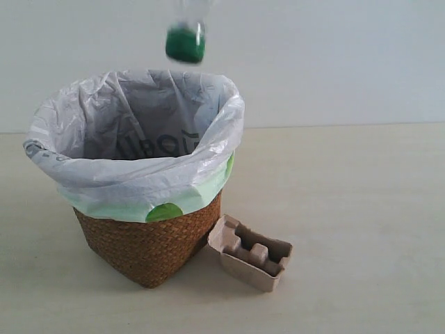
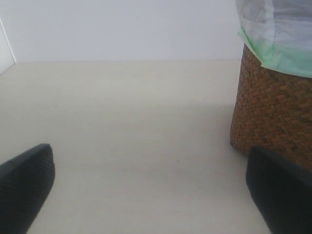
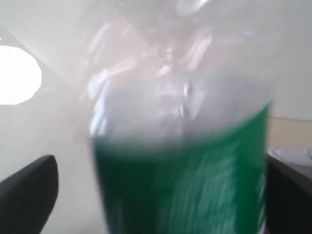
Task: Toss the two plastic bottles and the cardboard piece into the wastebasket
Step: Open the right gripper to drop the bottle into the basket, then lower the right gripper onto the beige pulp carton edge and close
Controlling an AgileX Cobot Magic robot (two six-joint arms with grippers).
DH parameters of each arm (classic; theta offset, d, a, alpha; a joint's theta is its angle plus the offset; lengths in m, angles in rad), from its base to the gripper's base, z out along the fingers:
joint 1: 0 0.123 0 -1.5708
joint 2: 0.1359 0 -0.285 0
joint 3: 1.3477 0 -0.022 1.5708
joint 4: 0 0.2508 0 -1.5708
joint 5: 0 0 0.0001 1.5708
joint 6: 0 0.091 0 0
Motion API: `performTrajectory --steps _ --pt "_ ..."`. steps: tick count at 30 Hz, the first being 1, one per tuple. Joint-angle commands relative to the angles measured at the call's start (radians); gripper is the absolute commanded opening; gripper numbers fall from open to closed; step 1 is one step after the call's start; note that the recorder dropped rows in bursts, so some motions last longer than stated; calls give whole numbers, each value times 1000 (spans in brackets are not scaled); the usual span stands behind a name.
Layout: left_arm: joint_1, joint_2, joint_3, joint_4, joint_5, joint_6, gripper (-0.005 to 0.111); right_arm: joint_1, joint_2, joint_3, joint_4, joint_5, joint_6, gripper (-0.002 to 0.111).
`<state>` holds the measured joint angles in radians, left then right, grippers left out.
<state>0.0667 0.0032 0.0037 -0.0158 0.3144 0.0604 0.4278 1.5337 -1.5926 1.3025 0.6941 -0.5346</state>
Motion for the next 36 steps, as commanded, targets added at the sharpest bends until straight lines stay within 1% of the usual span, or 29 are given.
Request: performTrajectory --steps 1,4,6,9,14,17,21,22,24,26,31,35,36 --pt "-7 -3 -4 -2 -8 -9 108 -8 26 -2 -245 -5 197 95" --pt "-7 -3 -4 -2 -8 -9 108 -10 50 -2 -272 44 220 80" --pt "-7 -3 -4 -2 -8 -9 108 -12 53 -2 -356 50 231 74" --pt "-7 -3 -4 -2 -8 -9 108 -37 49 -2 -530 53 343 75" --pt "-7 -3 -4 -2 -8 -9 108 -98 22 -2 -721 99 443 75" --pt "-7 -3 -4 -2 -8 -9 108 -149 10 -2 -893 172 535 75" --pt "-7 -3 -4 -2 -8 -9 108 -217 15 5 -1127 321 606 74" --pt "-7 -3 -4 -2 -8 -9 108 -239 15 36 -1199 356 625 74" --pt "-7 -3 -4 -2 -8 -9 108 -250 15 86 -1253 378 618 74" --pt "-7 -3 -4 -2 -8 -9 108 -248 15 160 -1257 352 611 74" --pt "-7 -3 -4 -2 -8 -9 108 -237 15 388 -1116 167 513 74" --pt "-7 -3 -4 -2 -8 -9 108 -160 19 476 -1111 59 506 74" --pt "-7 -3 -4 -2 -8 -9 108 -114 39 478 -1109 58 506 74"
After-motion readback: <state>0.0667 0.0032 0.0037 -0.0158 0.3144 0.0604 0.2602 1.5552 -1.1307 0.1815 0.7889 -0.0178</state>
